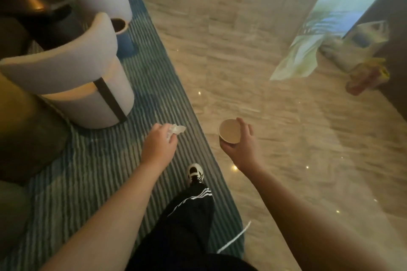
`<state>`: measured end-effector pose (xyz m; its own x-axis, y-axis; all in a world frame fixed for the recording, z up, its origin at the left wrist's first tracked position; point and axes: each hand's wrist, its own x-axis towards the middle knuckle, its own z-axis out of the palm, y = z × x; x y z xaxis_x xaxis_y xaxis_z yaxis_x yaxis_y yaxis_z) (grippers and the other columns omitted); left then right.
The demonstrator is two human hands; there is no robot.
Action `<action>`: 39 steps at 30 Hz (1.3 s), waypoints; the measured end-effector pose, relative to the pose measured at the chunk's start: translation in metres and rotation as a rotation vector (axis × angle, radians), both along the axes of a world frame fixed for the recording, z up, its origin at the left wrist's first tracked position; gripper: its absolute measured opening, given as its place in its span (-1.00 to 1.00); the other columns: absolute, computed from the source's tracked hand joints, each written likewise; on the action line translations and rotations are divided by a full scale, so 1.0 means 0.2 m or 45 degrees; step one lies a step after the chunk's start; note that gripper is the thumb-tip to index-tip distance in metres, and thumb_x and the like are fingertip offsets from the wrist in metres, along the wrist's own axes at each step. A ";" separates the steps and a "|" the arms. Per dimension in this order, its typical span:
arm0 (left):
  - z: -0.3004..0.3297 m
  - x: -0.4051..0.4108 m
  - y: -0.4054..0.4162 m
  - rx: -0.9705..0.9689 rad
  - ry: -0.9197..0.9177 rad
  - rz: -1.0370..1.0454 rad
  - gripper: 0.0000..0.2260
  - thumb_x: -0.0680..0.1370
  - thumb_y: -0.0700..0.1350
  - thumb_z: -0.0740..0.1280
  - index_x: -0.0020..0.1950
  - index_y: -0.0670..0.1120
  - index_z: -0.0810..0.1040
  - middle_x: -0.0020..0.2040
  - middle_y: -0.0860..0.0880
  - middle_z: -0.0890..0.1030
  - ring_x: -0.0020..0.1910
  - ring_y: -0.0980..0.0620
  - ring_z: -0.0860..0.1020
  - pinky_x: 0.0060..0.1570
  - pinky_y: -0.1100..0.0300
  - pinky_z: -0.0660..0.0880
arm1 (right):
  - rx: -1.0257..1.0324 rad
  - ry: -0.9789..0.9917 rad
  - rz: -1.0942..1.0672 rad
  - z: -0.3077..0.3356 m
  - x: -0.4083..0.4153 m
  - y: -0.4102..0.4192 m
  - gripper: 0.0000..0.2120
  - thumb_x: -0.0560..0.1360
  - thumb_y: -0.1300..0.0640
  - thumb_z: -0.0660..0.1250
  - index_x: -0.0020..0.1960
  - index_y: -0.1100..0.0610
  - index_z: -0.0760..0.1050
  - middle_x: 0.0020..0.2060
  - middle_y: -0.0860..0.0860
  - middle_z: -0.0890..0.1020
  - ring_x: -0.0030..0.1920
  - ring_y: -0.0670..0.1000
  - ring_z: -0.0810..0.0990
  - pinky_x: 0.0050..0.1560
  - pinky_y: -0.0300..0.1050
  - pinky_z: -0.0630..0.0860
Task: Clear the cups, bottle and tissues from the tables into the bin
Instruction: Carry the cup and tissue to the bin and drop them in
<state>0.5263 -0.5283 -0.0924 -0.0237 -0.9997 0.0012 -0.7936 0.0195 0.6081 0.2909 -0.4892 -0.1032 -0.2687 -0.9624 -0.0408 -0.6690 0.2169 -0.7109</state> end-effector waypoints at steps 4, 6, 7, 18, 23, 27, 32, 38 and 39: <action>-0.11 -0.08 -0.63 -0.012 0.027 0.091 -0.84 0.55 -0.12 0.25 0.04 -0.17 0.52 -0.03 -0.11 0.47 -0.18 -0.02 0.44 -0.24 0.12 0.31 | -0.009 -0.018 0.080 -0.09 -0.10 -0.70 -0.21 0.34 -0.14 0.46 0.43 -0.14 0.11 0.28 -0.06 0.35 0.17 0.03 0.45 0.08 -0.01 0.49; -0.14 -0.10 -0.97 0.001 0.021 0.150 -0.85 0.54 -0.13 0.26 0.04 -0.18 0.52 -0.04 -0.12 0.47 -0.16 -0.06 0.47 -0.23 0.13 0.32 | 0.019 -0.004 0.140 -0.11 -0.13 -1.07 -0.21 0.34 -0.14 0.46 0.44 -0.11 0.13 0.30 -0.05 0.35 0.19 0.03 0.44 0.06 -0.08 0.45; -0.14 -0.10 -1.14 0.010 0.017 0.179 -0.85 0.54 -0.13 0.27 0.03 -0.17 0.52 -0.05 -0.11 0.47 -0.15 -0.07 0.48 -0.23 0.13 0.33 | 0.040 -0.003 0.173 -0.10 -0.14 -1.25 -0.20 0.34 -0.14 0.47 0.45 -0.09 0.13 0.31 -0.05 0.35 0.20 0.03 0.44 0.06 -0.10 0.43; 0.01 -0.24 -2.54 0.020 -0.016 0.362 -0.79 0.54 -0.16 0.29 0.14 -0.19 0.53 -0.03 -0.17 0.51 -0.07 -0.16 0.50 -0.09 -0.06 0.47 | 0.061 -0.025 0.355 0.05 -0.25 -2.89 -0.19 0.36 -0.09 0.47 0.47 -0.05 0.13 0.31 -0.06 0.35 0.20 0.04 0.47 0.10 -0.08 0.47; -0.08 -0.27 -3.14 0.001 0.000 0.513 -0.81 0.54 -0.15 0.27 0.11 -0.17 0.53 -0.04 -0.14 0.53 -0.11 -0.11 0.51 -0.12 -0.01 0.48 | 0.003 -0.038 0.438 -0.03 -0.24 -3.66 -0.20 0.35 -0.10 0.48 0.46 -0.04 0.16 0.29 -0.05 0.36 0.18 0.02 0.46 0.01 -0.15 0.39; -0.18 -0.28 -3.69 -0.044 0.032 0.663 -0.88 0.54 -0.13 0.27 0.03 -0.11 0.53 -0.07 -0.10 0.55 -0.16 -0.05 0.50 -0.18 0.02 0.48 | 0.013 -0.028 0.625 -0.09 -0.25 -4.37 -0.21 0.35 -0.11 0.47 0.46 -0.04 0.16 0.31 -0.06 0.35 0.19 0.02 0.45 0.01 -0.16 0.37; -0.17 -0.28 -4.34 -0.087 0.047 0.963 -0.91 0.52 -0.19 0.31 -0.02 -0.19 0.54 -0.13 -0.17 0.56 -0.16 -0.16 0.53 -0.19 0.07 0.41 | 0.046 0.028 0.924 -0.03 -0.22 -5.26 -0.21 0.36 -0.07 0.48 0.46 -0.02 0.16 0.32 -0.03 0.34 0.21 0.07 0.47 0.03 -0.11 0.41; -0.08 -0.25 -4.87 -0.119 0.030 1.169 -0.88 0.52 -0.21 0.32 0.01 -0.22 0.55 -0.09 -0.22 0.58 -0.10 -0.20 0.54 -0.14 0.06 0.39 | 0.014 -0.014 1.082 0.05 -0.04 -6.00 -0.17 0.32 -0.08 0.51 0.47 0.04 0.18 0.33 0.01 0.36 0.26 0.07 0.41 0.11 -0.13 0.32; -0.08 -0.24 -4.94 -0.106 0.033 1.202 -0.85 0.52 -0.20 0.31 0.05 -0.23 0.56 -0.05 -0.23 0.59 -0.06 -0.21 0.54 -0.09 0.05 0.41 | 0.011 -0.009 1.115 0.05 0.01 -6.09 -0.17 0.32 -0.09 0.50 0.46 0.03 0.19 0.32 0.00 0.36 0.26 0.07 0.41 0.10 -0.13 0.31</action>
